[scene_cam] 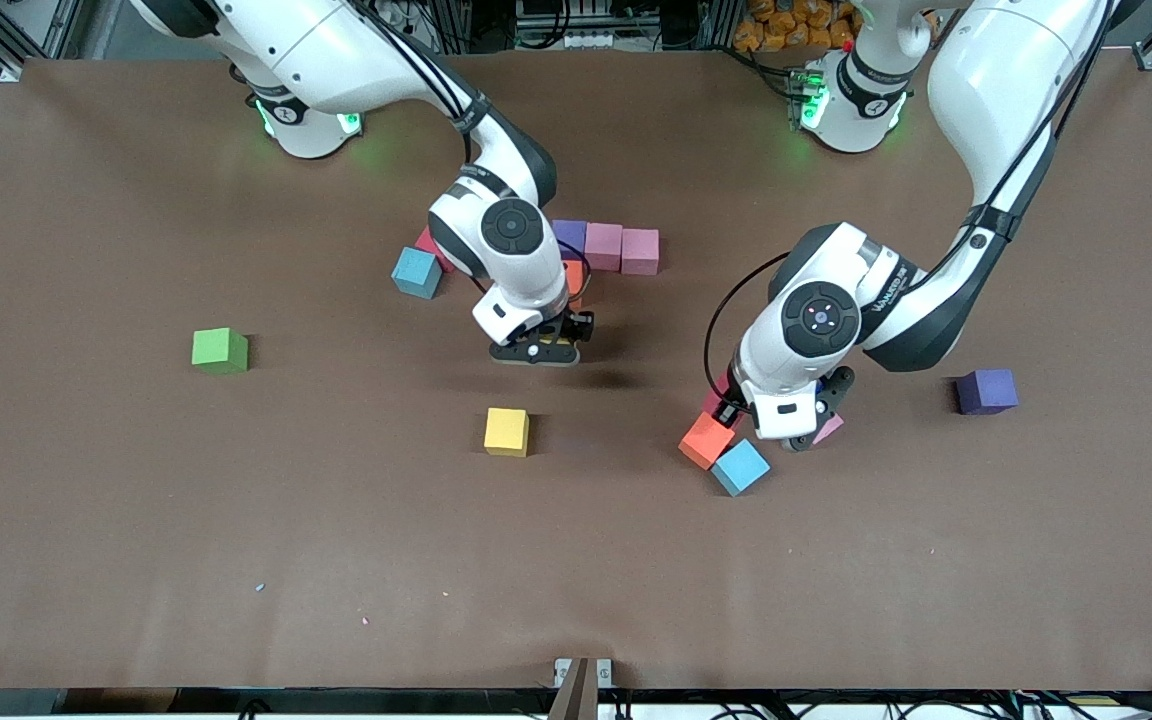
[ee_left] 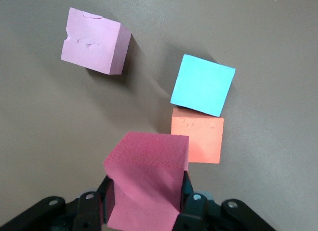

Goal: Arrange 11 blocks into digit 3

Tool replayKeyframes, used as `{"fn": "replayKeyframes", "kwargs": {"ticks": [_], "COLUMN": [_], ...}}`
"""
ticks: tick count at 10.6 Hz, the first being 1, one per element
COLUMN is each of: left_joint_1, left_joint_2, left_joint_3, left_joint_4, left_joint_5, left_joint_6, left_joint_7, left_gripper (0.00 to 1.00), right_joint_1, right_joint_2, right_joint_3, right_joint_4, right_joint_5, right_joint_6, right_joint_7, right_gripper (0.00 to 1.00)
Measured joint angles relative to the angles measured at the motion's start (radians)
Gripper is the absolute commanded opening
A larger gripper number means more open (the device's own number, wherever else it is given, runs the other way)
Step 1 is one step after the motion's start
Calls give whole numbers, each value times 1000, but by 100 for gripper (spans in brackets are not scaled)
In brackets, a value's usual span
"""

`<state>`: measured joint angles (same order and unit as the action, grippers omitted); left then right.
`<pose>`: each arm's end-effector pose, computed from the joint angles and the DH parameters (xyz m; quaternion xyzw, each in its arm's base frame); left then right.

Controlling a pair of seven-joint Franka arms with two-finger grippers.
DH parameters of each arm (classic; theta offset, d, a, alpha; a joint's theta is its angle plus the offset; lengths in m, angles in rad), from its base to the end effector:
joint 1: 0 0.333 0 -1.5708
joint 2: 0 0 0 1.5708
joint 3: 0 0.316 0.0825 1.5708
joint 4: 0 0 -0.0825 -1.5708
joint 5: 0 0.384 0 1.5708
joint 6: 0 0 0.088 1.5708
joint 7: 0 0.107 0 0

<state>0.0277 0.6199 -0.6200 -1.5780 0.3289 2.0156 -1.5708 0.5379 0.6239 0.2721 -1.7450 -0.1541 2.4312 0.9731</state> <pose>0.6072 -0.3119 0.3227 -0.8986 -0.4370 0.0380 0.0122 0.4787 0.4762 0.2357 -0.9973 0.0531 -0.0087 0.0506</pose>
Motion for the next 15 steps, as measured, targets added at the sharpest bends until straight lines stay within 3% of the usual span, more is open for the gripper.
{"fn": "replayKeyframes", "kwargs": {"ticks": [8, 15], "left_joint_1": [0, 0], "left_joint_2": [1, 1], "left_joint_3": [0, 0], "left_joint_4": [0, 0], "left_joint_5": [0, 0], "left_joint_6": [0, 0], "left_joint_7": [0, 0], "left_gripper": [0, 0], "right_joint_1": [8, 25], "right_joint_2": [-37, -37], "right_joint_3": [5, 11], "right_joint_4": [-112, -135], "right_joint_5": [-20, -31], "right_joint_6": [85, 89], "right_joint_7": [45, 84], "right_gripper": [0, 0]}}
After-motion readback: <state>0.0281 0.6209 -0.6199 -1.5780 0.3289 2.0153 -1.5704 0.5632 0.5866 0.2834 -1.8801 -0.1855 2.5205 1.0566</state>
